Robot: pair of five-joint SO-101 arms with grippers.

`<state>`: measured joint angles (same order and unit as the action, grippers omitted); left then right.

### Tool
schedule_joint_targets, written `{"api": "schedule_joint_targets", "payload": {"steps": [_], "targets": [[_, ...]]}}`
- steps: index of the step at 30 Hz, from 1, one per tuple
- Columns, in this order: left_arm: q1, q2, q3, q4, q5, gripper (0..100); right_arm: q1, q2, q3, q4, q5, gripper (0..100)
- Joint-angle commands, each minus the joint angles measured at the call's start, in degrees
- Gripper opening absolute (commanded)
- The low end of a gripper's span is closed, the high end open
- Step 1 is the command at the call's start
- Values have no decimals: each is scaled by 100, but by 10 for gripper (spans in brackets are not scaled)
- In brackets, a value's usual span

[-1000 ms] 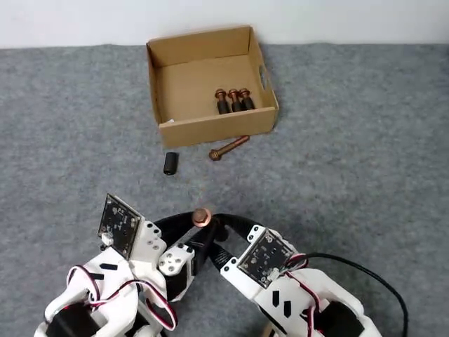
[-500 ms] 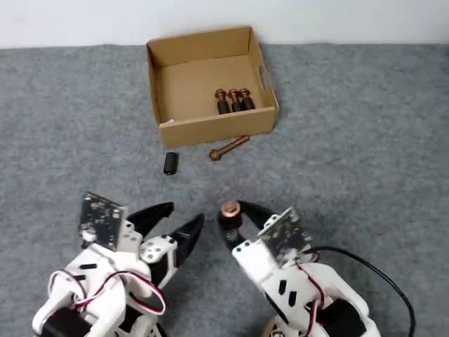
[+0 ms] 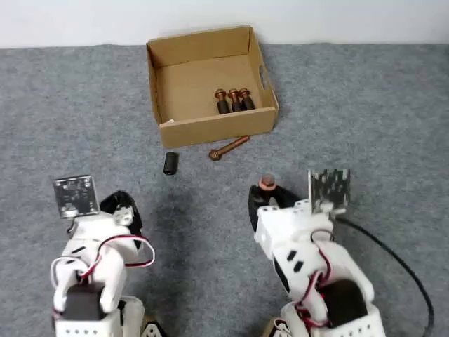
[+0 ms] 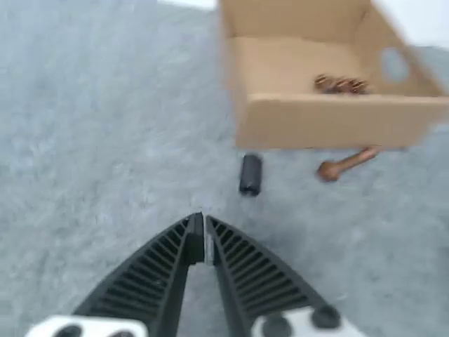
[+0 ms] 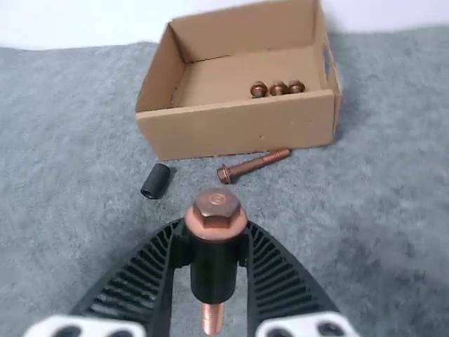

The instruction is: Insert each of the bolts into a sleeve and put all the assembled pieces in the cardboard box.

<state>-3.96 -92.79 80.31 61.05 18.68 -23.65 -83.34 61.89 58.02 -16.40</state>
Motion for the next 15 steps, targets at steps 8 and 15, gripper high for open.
{"api": "schedule_joint_targets", "payload": {"steps": [8, 15], "targets": [[-105, -9, 1657, -1802, -255, 4, 84, 3108, -2444, -558, -167, 9], [-105, -9, 1657, -1503, -985, 5, 92, 4831, -3736, -1455, 44, 9]]}}
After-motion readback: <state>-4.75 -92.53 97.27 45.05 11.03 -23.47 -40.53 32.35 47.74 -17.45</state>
